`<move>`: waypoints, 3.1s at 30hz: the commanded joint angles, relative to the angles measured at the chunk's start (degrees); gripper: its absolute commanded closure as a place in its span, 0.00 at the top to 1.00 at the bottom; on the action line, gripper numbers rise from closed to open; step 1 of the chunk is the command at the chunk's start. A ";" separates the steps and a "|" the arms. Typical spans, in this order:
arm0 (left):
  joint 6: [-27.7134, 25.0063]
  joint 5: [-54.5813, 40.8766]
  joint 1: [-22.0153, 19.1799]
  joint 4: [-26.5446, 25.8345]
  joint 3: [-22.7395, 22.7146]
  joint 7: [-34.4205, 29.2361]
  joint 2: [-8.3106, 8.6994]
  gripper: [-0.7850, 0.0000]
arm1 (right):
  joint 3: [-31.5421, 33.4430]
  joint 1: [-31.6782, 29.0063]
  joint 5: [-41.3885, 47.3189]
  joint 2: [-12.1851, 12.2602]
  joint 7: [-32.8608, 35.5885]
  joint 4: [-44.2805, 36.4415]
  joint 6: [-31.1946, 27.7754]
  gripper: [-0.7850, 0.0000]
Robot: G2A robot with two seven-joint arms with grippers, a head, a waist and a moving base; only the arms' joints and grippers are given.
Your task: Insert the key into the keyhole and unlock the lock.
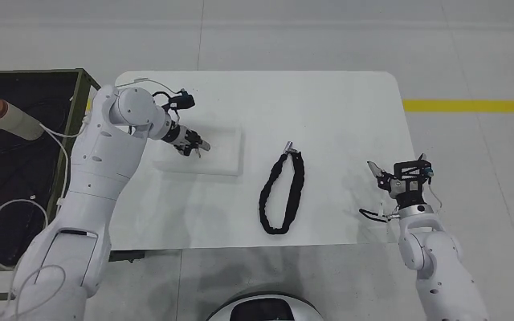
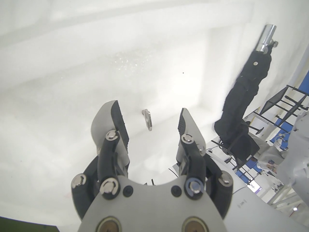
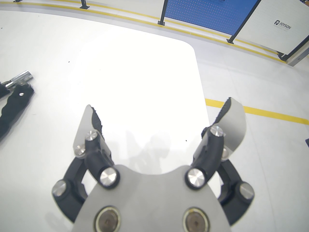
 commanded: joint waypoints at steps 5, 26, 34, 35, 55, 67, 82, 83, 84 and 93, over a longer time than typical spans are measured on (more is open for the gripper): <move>-0.45 0.24 -1.36 2.33 1.29 0.77 -0.50 0.42 | 0.00 0.00 0.00 0.00 0.00 0.00 0.00 1.00; -0.14 2.39 -2.43 2.21 1.86 -0.72 -0.65 0.22 | 0.00 0.00 0.00 0.00 0.00 0.00 0.00 1.00; 0.98 2.80 -2.57 1.49 3.08 -0.72 -0.52 0.00 | 0.00 0.00 0.00 0.00 0.00 0.00 0.00 1.00; 1.30 2.84 -2.52 0.95 3.13 -0.72 -0.47 0.00 | 0.00 0.00 0.00 0.00 0.00 0.00 0.00 1.00; 16.52 9.55 3.39 -21.18 -0.79 -0.72 5.60 0.00 | 0.00 0.00 0.00 0.00 0.00 0.00 0.00 1.00; -6.25 -31.43 18.95 -20.92 -24.46 7.67 7.80 0.00 | 0.00 0.00 0.00 0.00 0.00 0.00 0.00 1.00; -6.25 -31.43 18.95 -20.92 -24.46 7.67 7.80 0.00 | 0.00 0.00 0.00 0.00 0.00 0.00 0.00 1.00; -6.25 -31.43 18.95 -20.92 -24.46 7.67 7.80 0.00 | -1.06 -0.30 2.26 -0.07 0.06 -1.19 -2.83 1.00; -6.25 -31.43 18.95 -20.92 -24.46 7.67 7.80 0.00 | -3.05 -0.73 7.51 0.02 3.34 -3.22 -11.72 1.00; -6.25 -31.43 18.95 -20.92 -24.46 7.67 7.80 0.00 | -17.35 10.47 20.53 -0.77 48.17 -17.17 -10.36 1.00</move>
